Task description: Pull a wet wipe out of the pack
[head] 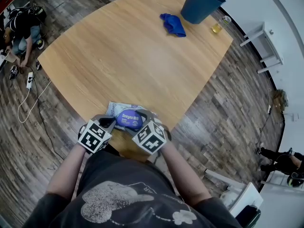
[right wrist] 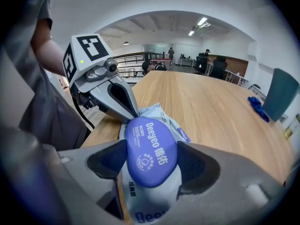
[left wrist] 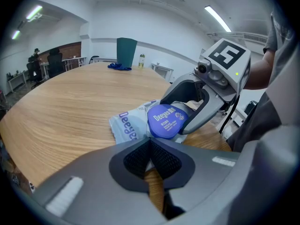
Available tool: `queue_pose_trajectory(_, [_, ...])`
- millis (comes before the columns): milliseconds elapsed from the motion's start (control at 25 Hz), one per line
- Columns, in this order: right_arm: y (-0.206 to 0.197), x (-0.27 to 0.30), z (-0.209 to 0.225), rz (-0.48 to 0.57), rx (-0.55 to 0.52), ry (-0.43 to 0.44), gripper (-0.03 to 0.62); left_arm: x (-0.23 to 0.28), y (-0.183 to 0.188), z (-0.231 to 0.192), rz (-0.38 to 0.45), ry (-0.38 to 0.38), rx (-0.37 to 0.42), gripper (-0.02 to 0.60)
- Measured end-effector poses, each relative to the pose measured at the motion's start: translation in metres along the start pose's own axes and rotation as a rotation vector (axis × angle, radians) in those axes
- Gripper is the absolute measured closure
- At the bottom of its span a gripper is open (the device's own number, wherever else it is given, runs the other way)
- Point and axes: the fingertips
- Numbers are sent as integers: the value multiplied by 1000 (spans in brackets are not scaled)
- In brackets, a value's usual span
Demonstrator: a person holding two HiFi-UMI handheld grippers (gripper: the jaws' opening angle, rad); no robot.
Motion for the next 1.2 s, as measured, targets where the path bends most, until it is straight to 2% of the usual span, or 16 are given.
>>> queue_pose_trajectory(240, [-4,5,-2,-37,-53,-74,272,1,0,0,-2,-14,-4,563])
queue_pose_trajectory(360, [-5,5,-2,-44,-48,-81,272,0,0,1,-4,-14,-5,563])
queue_pose_trajectory(800, [-2,3,2,-47,60,53,279,1,1,0,11,-6,-12,563])
queue_pose_trajectory(1200, [1,2,3,-44,98,102,281,1,1,0,0,0,-17,565])
Point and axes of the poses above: the fingertips, and each gripper's own axes: x forward along the fingers, z to its right, y out of its top, and after that the axes turned 4 degrees about z, right-handed
